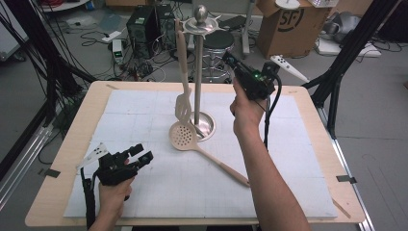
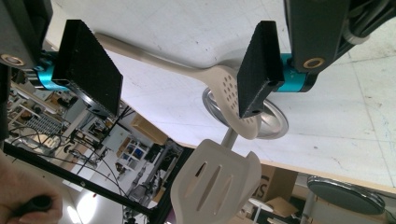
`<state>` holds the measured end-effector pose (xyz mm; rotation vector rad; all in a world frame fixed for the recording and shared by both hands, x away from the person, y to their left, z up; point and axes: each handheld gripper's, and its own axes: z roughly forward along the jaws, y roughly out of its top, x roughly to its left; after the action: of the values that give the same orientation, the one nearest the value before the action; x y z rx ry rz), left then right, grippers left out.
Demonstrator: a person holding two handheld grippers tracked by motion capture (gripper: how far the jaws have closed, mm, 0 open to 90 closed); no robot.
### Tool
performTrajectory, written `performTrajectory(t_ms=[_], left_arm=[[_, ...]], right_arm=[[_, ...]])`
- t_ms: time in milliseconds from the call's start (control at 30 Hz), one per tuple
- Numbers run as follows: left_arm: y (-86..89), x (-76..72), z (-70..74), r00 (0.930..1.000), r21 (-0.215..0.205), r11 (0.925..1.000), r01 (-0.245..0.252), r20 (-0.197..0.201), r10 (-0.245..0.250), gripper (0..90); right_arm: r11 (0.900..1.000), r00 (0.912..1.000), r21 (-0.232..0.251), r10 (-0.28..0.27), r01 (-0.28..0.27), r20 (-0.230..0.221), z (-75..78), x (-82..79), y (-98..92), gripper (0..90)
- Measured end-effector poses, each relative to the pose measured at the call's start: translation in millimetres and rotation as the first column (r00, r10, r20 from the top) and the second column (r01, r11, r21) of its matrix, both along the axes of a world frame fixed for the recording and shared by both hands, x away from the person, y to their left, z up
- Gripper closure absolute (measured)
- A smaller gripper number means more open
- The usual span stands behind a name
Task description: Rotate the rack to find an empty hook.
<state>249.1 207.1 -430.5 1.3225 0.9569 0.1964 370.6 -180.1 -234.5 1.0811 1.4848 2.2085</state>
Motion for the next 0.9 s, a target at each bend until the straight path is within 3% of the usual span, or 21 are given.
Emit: performTrajectory(t_ms=[167,500,900], left_arm=[[-0.4,1.2,-0.9,1.0000,0.003,1.0000,0.003,-0.001,-0.003,32.0],[-1.0,0.5,-1.2,0.9999,0.003,0.9999,0.011,-0.003,-0.011,32.0],[2.0,1.6,-1.8,1.0000,-0.008,1.0000,0.003,-0.009,-0.003,32.1]], right_arm=[[0.999,0.9999,0.028,0.015,-0.015,0.003,4.4,5.3,9.0,89.7],[0.999,0.9994,0.035,0.032,-0.032,0.010,20.9,11.6,32.4,89.7],[0.999,0.9988,-0.004,0.032,-0.032,0.037,25.0,9.5,44.1,89.8]])
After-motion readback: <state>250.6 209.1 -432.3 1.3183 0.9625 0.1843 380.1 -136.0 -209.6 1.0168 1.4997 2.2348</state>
